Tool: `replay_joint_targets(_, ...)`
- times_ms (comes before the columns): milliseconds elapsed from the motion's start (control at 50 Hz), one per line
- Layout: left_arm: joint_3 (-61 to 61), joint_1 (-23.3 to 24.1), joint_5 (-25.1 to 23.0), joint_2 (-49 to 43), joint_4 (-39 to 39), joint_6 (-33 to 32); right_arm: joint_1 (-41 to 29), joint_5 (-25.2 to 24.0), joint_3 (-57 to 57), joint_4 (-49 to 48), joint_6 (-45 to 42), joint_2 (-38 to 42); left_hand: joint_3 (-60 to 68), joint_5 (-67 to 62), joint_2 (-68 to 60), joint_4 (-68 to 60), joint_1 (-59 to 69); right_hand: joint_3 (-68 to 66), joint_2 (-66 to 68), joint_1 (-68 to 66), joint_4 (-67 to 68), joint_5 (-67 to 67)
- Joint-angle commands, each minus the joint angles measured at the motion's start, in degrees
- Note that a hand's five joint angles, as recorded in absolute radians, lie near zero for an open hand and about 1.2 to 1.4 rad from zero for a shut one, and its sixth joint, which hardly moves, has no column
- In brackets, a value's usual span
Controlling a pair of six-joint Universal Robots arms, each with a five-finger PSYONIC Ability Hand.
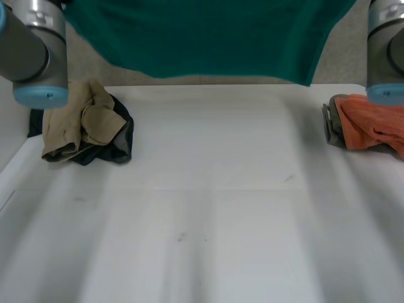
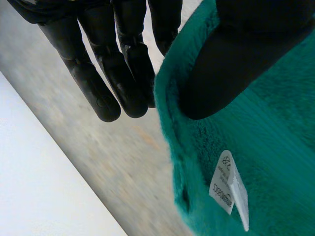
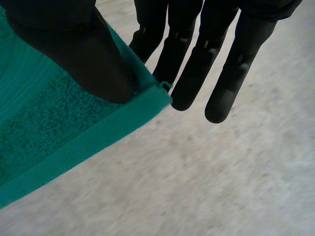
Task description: Fold the laundry.
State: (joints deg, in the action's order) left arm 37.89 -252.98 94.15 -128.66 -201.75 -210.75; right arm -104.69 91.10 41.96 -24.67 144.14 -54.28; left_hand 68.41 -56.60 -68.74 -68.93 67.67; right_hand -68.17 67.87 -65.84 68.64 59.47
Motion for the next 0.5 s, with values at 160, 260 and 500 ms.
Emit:
replay_joint_targets(160, 25.73, -1.46, -5.64, -0.01, -1.01, 0.34, 1.41, -3.03, 17.88, 9.02, -0.53, 1.02, 11.59, -13.4, -11.26, -11.07, 12.33, -11.83, 12.13, -14.16, 11.36, 10.53)
replay_joint_targets(260, 38.47, -1.99, -9.86, 3.41, -1.55, -2.38, 3.08, -4.44, 27.28, 17.27, -1.84, -2.58, 11.59, -13.4, -11.26, -11.07, 12.33, -11.83, 12.13, -14.16, 11.36, 10.53)
replay_joint_targets(500, 60.63, -2.6, -11.27, 28.98, 19.61, -15.12, 11.25, -8.65, 48.9, 34.77, -19.4, -24.81, 11.59, -13.4, -11.26, -11.07, 12.33, -11.83, 12.13, -14.16, 11.36, 10.53)
